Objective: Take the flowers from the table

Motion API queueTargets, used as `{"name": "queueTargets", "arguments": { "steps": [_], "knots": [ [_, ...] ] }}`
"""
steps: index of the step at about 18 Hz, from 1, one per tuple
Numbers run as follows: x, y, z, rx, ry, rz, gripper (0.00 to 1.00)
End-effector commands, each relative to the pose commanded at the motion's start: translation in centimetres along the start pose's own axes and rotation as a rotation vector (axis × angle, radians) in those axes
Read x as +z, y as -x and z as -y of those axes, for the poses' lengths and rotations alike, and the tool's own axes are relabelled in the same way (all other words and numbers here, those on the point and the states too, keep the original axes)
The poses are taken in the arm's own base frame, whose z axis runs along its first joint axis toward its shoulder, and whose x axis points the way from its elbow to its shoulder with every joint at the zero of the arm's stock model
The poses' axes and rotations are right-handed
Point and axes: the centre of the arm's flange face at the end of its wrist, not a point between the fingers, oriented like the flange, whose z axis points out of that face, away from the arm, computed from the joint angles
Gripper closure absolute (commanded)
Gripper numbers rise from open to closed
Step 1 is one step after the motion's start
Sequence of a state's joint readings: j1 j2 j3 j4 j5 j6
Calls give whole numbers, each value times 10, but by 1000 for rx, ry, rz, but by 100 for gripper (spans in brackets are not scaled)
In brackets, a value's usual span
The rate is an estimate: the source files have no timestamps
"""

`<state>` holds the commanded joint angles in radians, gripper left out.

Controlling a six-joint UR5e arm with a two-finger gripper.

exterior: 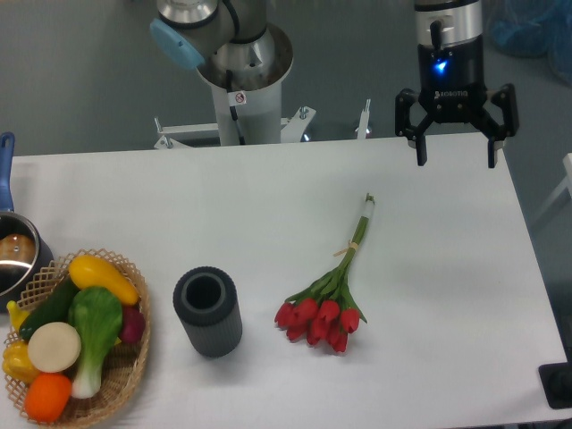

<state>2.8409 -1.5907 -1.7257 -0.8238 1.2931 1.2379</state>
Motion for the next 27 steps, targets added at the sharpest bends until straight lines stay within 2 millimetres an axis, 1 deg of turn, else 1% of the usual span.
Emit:
{"name": "queueTargets", "arguments": {
  "steps": [4,17,20,22,23,25,27],
  "knots": [
    [-4,5,3,3,-3,10,0],
    [15,-9,-4,-15,5,-28,0],
    [25,-22,-10,-28,15,-58,0],
    [33,-32,-15,-86,24,-82,0],
    [41,-39,-19,-112,32,-101,0],
    [54,-54,-14,-100,36,-138,0],
    [69,-66,-17,-100,50,-173,0]
  ]
}}
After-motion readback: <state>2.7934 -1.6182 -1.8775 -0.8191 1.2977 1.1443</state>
